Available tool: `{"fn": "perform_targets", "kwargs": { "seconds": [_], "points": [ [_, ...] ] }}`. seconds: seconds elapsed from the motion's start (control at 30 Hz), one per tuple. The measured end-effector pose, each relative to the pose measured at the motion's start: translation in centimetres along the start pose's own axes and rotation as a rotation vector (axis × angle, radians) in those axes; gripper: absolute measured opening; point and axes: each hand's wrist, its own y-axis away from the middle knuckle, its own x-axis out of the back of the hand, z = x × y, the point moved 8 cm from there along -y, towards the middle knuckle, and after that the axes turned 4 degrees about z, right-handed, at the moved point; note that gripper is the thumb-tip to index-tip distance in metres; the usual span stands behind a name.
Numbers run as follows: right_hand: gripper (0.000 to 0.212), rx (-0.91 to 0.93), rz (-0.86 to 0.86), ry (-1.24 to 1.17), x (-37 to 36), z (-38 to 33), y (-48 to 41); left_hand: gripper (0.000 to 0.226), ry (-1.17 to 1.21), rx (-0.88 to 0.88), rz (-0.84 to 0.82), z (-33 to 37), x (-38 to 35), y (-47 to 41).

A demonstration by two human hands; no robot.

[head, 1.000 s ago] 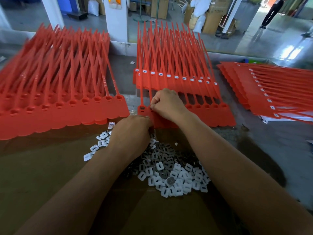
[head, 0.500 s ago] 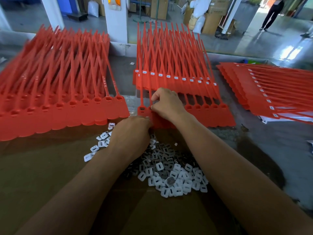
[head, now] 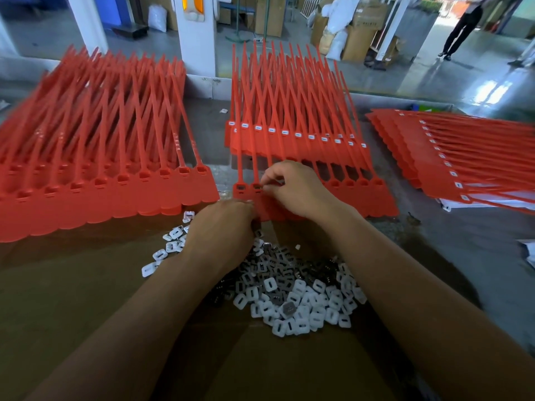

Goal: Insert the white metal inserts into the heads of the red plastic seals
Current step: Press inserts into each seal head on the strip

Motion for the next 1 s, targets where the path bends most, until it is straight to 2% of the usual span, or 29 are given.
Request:
{"fn": "perform_targets", "kwargs": {
  "seconds": [0.2,0.4,0.7,0.87,1.0],
  "points": [
    [0.015,0.047,-0.13,0.023,1.0,-0.5,3.0,0.026,0.022,0.008,-0.007,0.0,0.1,0.1],
    [0.016,0.038,-0.311,0.052,0.9,-0.6,5.6,0.036,-0.008,0.028,-0.063,0.0,-0.1,-0.1],
    [0.024,0.091,-0.427,0.132,-0.6,-2.9,6.6,0.036,-0.008,0.04,-0.071,-0.1,-0.1,-0.1],
    [0.007,0.076,-0.489,0.22,-1.0,-2.6,7.1,0.038,0.002,0.049,-0.058,-0.2,-0.1,-0.2],
    [0.011,0.06,-0.499,0.212,-0.9,-2.2,7.3,0.038,-0.001,0.036,-0.043,-0.1,0.0,-0.1]
  ]
}}
